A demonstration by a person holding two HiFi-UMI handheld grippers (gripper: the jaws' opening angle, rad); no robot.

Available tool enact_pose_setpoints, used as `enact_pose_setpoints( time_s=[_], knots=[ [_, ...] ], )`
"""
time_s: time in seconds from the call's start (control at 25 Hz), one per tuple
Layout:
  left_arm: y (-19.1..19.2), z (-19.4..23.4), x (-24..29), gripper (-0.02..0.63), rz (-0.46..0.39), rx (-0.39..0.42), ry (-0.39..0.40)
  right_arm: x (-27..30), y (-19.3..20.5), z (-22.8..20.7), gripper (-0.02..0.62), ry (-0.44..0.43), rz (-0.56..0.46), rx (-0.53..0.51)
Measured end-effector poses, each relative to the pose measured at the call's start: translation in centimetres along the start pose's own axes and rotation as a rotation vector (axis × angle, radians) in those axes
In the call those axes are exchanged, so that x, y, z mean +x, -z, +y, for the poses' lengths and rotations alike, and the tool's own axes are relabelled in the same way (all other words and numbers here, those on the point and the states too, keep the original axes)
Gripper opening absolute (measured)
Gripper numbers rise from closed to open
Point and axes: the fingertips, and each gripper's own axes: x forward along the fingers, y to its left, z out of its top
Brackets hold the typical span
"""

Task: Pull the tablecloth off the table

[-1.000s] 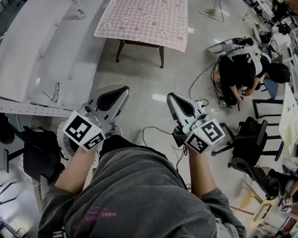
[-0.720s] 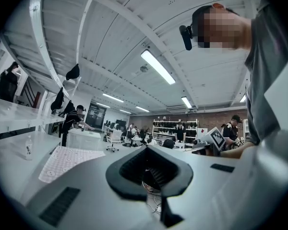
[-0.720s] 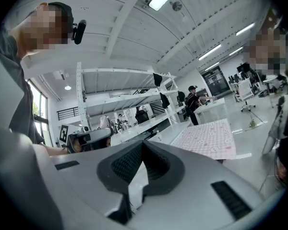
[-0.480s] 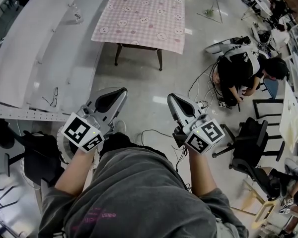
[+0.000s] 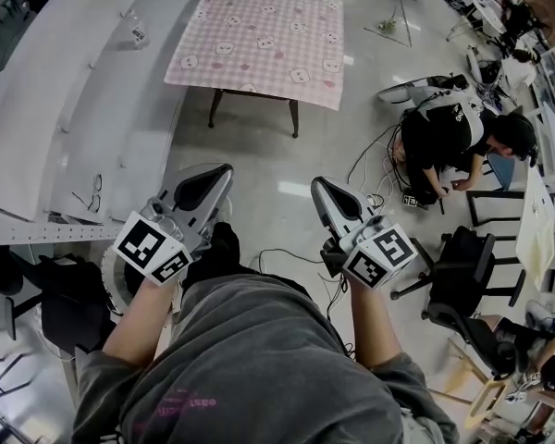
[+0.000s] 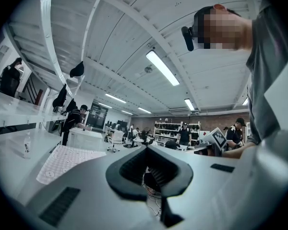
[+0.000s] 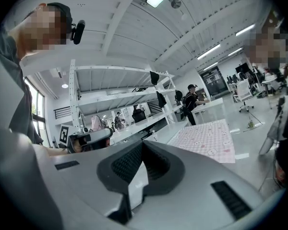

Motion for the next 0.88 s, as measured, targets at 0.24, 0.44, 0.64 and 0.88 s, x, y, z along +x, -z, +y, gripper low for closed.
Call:
enact_pose_setpoints(
  time_s=[0.24,0.44,0.64,0.88],
  knots=[
    [0.3,4.7,1.7,0.0,0.01,-0.015,0.01,4.4,-0.2,-1.9,0.003,0.014,0.008,0.006],
    [0.4,9.5,3.7,0.0,0.024,-0.025,0.026,9.4,-0.5,-3.9,0.003,0.022,0.021,0.021],
    [0.6,14.1,5.0,0.0,0.036,-0.04,0.029,14.2,-0.5,-5.0,0.003,0.017,0.039,0.022],
    [0.0,18.6,6.5,0.0,0.051,-0.058,0.041,18.4,-1.5,-6.8,0.003,0.037,0.051,0.035]
  ],
)
